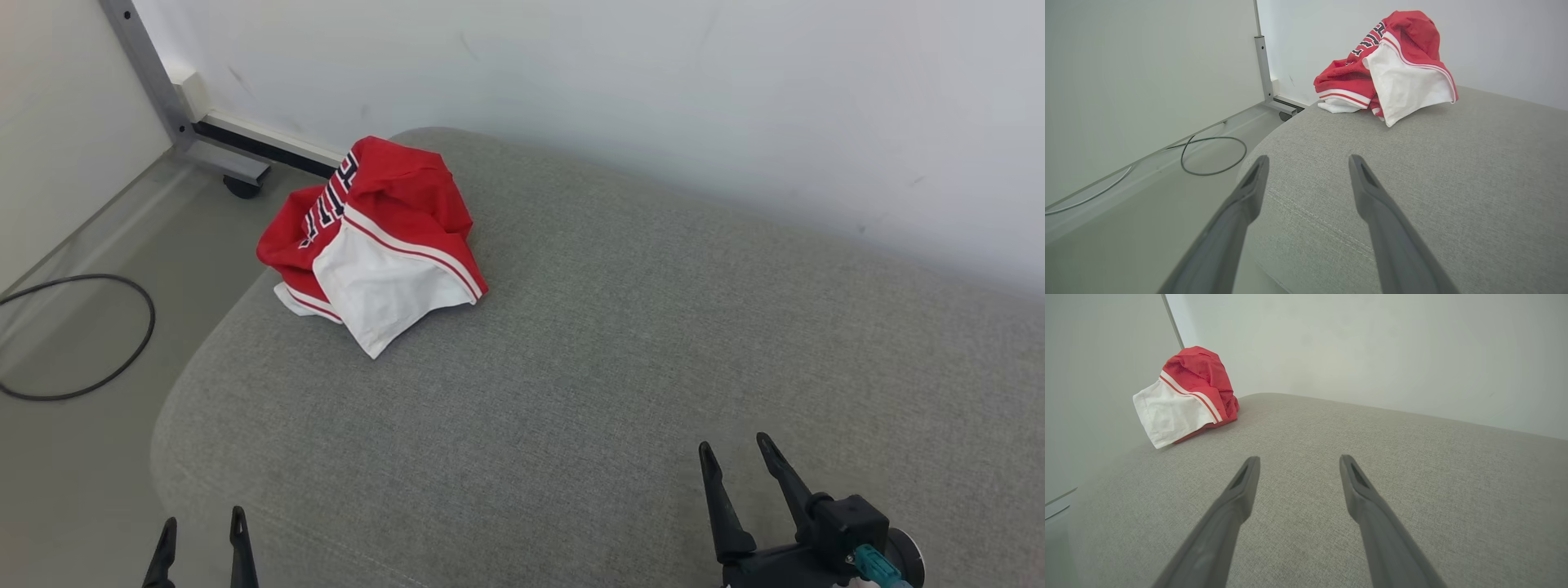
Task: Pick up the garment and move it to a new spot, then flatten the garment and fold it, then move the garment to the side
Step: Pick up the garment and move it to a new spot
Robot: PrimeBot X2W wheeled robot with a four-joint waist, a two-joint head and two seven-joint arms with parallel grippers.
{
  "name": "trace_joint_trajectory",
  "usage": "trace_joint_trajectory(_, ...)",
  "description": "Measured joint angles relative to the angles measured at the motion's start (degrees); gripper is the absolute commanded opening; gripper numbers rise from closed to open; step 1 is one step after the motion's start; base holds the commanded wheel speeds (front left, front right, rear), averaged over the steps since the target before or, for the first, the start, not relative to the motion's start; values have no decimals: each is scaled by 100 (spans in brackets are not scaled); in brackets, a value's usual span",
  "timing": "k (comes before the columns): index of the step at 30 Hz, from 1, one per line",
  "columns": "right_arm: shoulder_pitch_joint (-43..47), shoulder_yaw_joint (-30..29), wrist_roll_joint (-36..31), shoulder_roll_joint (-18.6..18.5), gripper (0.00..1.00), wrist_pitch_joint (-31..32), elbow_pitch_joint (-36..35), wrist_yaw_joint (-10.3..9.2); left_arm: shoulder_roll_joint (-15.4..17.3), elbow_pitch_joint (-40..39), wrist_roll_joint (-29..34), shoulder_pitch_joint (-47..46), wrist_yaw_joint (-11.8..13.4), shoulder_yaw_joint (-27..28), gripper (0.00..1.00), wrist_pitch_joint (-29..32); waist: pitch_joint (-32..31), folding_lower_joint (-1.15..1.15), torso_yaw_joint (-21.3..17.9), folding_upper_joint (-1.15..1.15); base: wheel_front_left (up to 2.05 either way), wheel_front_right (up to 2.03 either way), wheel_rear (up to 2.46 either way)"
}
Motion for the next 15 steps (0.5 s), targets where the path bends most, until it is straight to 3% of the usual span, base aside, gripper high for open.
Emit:
trace_joint_trajectory(6, -5, 37, -29, 1, 100, 1, 45, 0, 0, -12, -125, 5, -9, 27, 100, 0, 34, 0, 139, 0, 0, 0, 0)
trace_joint_trajectory(15, -2, 21, -125, 0, 100, 0, 81, 0, -3, 54, -575, -2, -86, 44, 100, -1, 82, 0, 26, 1, 0, 0, 0)
